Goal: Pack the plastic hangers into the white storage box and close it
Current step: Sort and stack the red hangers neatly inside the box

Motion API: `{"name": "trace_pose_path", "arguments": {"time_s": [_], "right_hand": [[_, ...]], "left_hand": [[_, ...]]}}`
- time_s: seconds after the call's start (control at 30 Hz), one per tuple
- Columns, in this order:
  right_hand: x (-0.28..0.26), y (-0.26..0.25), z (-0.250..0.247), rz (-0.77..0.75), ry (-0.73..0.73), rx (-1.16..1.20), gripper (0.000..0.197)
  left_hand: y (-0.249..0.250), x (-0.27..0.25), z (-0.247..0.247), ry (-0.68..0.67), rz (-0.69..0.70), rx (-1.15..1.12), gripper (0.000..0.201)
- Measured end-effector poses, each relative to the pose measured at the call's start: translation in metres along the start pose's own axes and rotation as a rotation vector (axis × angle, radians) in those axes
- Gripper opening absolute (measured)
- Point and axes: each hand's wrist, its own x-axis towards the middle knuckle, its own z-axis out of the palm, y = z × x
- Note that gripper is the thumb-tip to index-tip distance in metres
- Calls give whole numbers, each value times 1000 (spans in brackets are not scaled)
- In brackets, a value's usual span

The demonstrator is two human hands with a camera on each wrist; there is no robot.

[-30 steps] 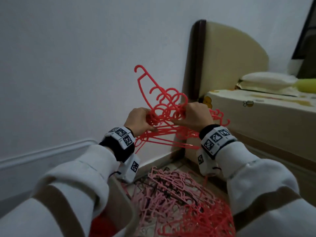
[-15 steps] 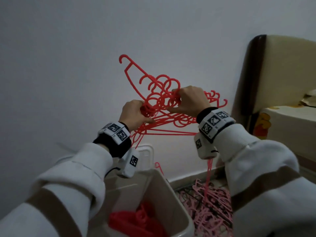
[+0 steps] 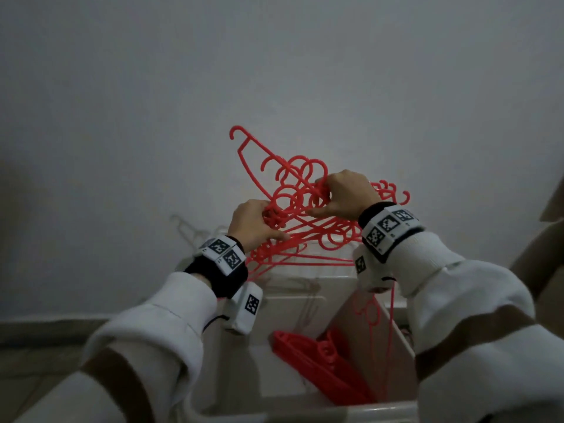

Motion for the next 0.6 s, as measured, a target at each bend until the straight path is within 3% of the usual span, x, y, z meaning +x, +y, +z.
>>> {"name": "trace_pose_path", "arguments": {"time_s": [0.3, 0.4, 0.53, 0.6], "right_hand": [[-29, 36, 111, 99, -284, 146, 46], [-43, 53, 138, 133, -345, 242, 46], [-58, 69, 169, 285, -539, 352, 39], [-68, 71, 192, 277, -623, 342, 35]], "left_hand": [[-65, -17, 69, -212, -94, 1, 37], [-77, -17, 93, -283, -130, -7, 45], [-103, -11, 129, -438, -268, -39, 77], [-117, -10, 138, -462, -353, -38, 66]]}}
